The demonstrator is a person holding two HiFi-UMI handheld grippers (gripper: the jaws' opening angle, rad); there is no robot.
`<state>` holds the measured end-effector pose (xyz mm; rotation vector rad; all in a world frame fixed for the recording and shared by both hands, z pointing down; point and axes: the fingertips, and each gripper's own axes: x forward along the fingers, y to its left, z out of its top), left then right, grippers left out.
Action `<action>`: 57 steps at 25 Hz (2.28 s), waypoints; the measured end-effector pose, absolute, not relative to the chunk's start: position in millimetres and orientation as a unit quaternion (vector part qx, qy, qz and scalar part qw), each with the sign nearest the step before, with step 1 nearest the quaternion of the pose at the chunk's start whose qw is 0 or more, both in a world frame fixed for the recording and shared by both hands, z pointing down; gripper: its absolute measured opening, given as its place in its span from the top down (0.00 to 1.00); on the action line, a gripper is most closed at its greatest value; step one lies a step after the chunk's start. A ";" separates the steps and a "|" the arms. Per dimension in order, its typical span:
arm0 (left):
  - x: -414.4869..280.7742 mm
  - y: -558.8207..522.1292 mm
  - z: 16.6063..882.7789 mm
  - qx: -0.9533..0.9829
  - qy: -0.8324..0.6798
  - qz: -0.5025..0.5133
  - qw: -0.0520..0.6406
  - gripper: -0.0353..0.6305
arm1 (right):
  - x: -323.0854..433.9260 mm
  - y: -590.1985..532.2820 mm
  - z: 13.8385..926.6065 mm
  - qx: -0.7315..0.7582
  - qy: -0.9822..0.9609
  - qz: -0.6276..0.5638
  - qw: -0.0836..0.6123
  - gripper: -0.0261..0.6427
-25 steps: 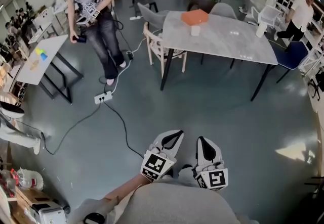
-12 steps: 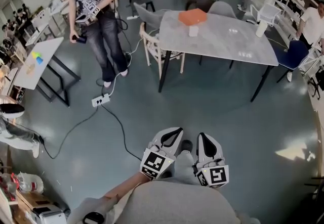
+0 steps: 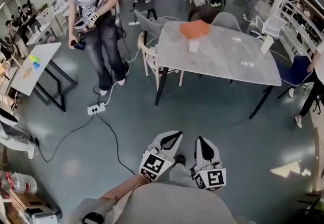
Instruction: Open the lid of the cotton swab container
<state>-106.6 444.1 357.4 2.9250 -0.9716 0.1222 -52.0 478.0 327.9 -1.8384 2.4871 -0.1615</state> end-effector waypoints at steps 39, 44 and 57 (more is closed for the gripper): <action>-31.7 264.4 342.8 0.929 -0.367 0.028 0.033 0.95 | 25.5 291.3 317.4 -0.546 0.836 -0.051 0.019 0.97; -26.6 255.9 341.9 0.929 -0.368 0.025 0.031 0.95 | 24.0 287.2 312.2 -0.540 0.841 -0.044 0.018 0.97; -18.1 247.4 347.5 0.923 -0.383 0.030 0.031 0.95 | 39.7 275.8 317.8 -0.533 0.845 -0.051 0.025 0.97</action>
